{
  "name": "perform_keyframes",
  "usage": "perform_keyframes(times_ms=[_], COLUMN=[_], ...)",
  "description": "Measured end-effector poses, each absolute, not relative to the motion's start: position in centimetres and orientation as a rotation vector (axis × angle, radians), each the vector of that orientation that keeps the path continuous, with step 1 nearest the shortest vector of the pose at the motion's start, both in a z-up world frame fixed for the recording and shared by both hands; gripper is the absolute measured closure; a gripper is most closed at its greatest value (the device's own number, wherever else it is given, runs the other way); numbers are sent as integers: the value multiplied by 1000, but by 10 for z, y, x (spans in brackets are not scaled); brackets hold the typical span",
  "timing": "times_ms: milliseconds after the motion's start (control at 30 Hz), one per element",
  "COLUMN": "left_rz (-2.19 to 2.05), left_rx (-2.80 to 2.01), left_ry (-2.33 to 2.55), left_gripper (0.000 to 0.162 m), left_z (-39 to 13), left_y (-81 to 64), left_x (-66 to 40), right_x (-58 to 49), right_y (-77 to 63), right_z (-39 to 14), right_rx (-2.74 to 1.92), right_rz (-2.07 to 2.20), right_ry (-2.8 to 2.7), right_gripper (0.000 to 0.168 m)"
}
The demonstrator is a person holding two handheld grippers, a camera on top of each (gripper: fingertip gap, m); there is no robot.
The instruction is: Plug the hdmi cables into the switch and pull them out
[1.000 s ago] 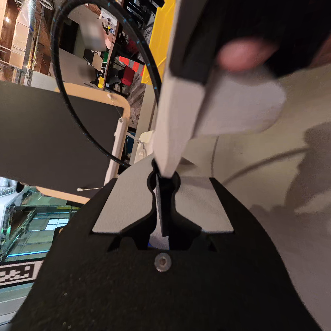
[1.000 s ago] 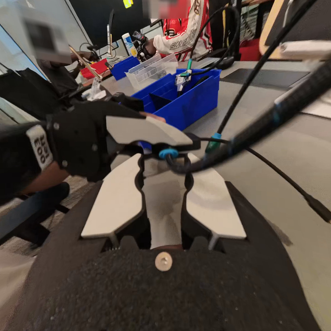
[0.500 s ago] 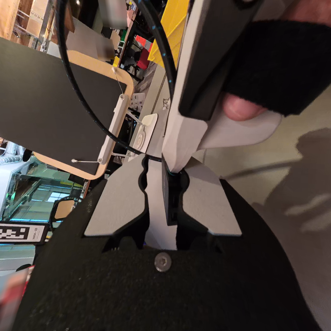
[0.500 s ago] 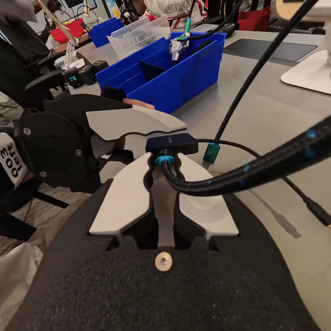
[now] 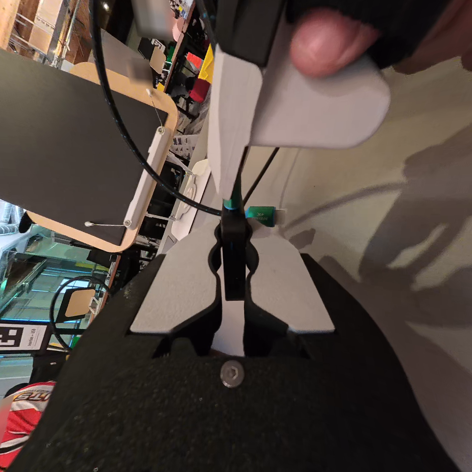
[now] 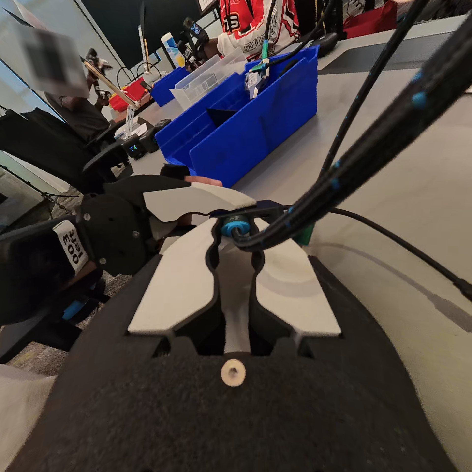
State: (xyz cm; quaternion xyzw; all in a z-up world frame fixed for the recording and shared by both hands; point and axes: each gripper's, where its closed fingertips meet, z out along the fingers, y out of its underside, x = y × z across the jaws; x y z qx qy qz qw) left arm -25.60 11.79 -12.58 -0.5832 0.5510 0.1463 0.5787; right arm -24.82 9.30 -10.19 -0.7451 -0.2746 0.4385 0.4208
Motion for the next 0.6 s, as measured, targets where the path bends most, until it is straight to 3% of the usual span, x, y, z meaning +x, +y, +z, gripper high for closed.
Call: perform_keyframes(times_ms=[200,500,600], left_rz=[351,333,538], left_rx=[-1336,-1340,-1438], left_ry=[1360,1351,1283], left_gripper=[148,147,148], left_z=[-132,-128,-134], left_y=[117,115,143], left_x=[-258,-258,-302], right_x=[-250,-249,-230], right_y=[91,90,101], right_z=[-112,-110,-96], right_rx=[-1865,-1840,-1811], right_rz=[1149,1039,1010], right_ry=[-788,-838,-763], right_gripper=[142,147,147])
